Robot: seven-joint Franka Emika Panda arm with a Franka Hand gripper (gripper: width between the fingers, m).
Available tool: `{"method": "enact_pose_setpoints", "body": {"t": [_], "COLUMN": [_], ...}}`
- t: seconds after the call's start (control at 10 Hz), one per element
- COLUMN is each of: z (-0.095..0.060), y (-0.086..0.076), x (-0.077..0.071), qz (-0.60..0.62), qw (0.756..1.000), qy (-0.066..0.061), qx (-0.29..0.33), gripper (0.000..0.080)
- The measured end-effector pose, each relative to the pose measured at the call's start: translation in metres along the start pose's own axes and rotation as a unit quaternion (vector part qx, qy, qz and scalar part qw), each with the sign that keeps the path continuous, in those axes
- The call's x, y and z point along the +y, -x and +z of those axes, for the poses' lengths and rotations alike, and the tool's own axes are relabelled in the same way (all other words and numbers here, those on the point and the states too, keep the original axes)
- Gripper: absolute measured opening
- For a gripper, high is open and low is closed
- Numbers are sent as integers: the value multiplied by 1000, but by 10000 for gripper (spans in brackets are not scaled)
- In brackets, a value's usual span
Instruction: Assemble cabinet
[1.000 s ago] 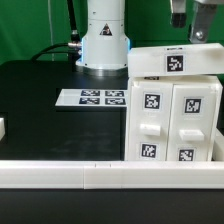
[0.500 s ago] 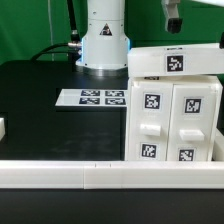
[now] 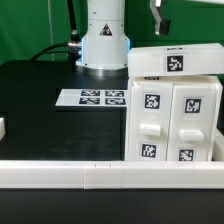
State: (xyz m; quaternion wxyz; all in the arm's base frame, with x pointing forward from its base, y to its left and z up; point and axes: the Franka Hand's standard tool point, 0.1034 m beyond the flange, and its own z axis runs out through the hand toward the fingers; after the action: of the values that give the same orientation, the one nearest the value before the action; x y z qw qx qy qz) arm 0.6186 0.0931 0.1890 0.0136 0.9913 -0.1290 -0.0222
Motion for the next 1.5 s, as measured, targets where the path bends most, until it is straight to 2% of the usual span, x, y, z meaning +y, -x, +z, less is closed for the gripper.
{"method": "enact_pose_setpoints", "body": {"t": [0.3,0.7,0.8,0.9,1.3,1.5], "z": [-5,-5,-5,-4,-4,-3], "y": [-1,-2,-3,-3,-4,-5], "x": [0,3,5,7,9,13], "qz": [-196,-343,-402,-473,-600,-661], "qw": [981,939,915,881,800,750], "qy": [-1,4,5,4,4,14], "qx": [1,2,2,1,0,-3], "gripper": [797,797,797,797,797,797]}}
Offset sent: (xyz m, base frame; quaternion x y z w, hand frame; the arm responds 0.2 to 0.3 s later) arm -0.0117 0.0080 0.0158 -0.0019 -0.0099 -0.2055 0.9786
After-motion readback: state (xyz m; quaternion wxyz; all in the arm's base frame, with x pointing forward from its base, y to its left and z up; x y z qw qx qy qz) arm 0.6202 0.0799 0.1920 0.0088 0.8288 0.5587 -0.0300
